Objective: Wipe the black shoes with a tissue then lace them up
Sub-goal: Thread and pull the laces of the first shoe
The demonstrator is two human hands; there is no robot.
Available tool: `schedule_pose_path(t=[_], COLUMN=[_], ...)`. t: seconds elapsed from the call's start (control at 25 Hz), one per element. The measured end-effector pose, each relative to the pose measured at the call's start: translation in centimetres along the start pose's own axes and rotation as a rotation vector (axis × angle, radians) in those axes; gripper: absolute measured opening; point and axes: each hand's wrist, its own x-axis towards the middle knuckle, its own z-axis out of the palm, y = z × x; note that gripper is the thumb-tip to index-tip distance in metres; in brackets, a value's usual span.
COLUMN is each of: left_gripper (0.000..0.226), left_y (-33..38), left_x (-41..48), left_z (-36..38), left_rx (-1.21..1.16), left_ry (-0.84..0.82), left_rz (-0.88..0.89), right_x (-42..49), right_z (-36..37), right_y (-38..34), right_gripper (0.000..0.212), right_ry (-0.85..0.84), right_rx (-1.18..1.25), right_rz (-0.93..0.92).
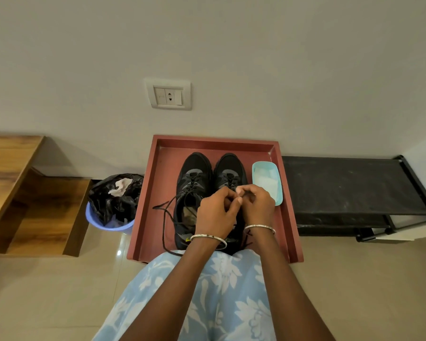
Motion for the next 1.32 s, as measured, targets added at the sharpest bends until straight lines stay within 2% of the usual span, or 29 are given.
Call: schedule_pose_path(t=[0.04,0.16,0.2,0.28,0.32,0.36,0.4,0.48,0.52,0.56,0.6,0.68,0.8,0.96,1.16,1.32], left_gripper=[0.013,0.022,0.022,0.019,0.016,0.014,0.013,0.010,0.010,0.013,0.019,0.027,0.026,0.019,0.024,0.028], left_y=[0.6,1.3,1.1,0.2,-0.3,-0.7,-1.1,-1.4,-1.3,-1.4,-1.7,-2.1,-2.8,-3.7,-4.6,-4.4], left_x=[-0.5,-2.0,-2.5,-2.9,-2.7,-2.3,-1.6,0.1,0.8,1.5,2.2,3.0,3.4,3.2,2.4,2.9], left_z=[-0.7,-3.0,-3.8,-4.7,-4.8,-4.8,-4.4,-3.4,-2.8,-2.1,-1.4,0.1,1.3,0.9,1.0,1.5], left_rx=[-0.067,-0.242,-0.210,-0.119,-0.080,-0.046,-0.004,0.116,0.183,0.239,0.278,0.337,0.391,0.416,0.504,0.626], left_ry=[-0.052,-0.315,-0.360,-0.336,-0.283,-0.216,-0.149,-0.037,0.007,0.032,0.032,-0.007,0.012,0.079,0.085,0.046], left_rz=[-0.049,-0.259,-0.309,-0.386,-0.394,-0.370,-0.321,-0.230,-0.206,-0.188,-0.175,-0.166,-0.142,-0.138,-0.132,-0.111], right_x=[0.0,-0.5,-0.8,-1.8,-2.3,-2.8,-3.0,-2.7,-2.7,-2.5,-2.5,-2.4,-1.1,1.2,2.2,2.5], right_z=[-0.5,-3.2,-4.5,-7.1,-8.6,-10.0,-11.4,-13.3,-13.4,-13.0,-12.0,-9.1,-3.8,0.4,1.5,2.9], right_y=[0.3,1.0,1.3,2.1,2.5,3.1,3.6,3.2,2.2,1.3,0.3,-1.4,-2.5,-1.1,0.7,1.3], right_gripper=[0.005,0.010,0.010,0.004,0.007,0.012,0.018,0.020,0.014,0.010,0.010,0.016,0.020,0.019,0.019,0.008], right_ry=[0.045,0.118,0.167,0.259,0.283,0.263,0.151,-0.289,-0.482,-0.581,-0.570,-0.379,-0.233,-0.130,-0.217,-0.154], right_rx=[0.124,0.715,0.829,0.893,0.838,0.648,0.322,-0.405,-0.611,-0.674,-0.625,-0.360,-0.105,-0.094,-0.096,-0.105], right_rz=[0.096,0.438,0.503,0.554,0.532,0.467,0.367,0.241,0.243,0.245,0.215,0.100,0.005,0.030,-0.016,0.015])
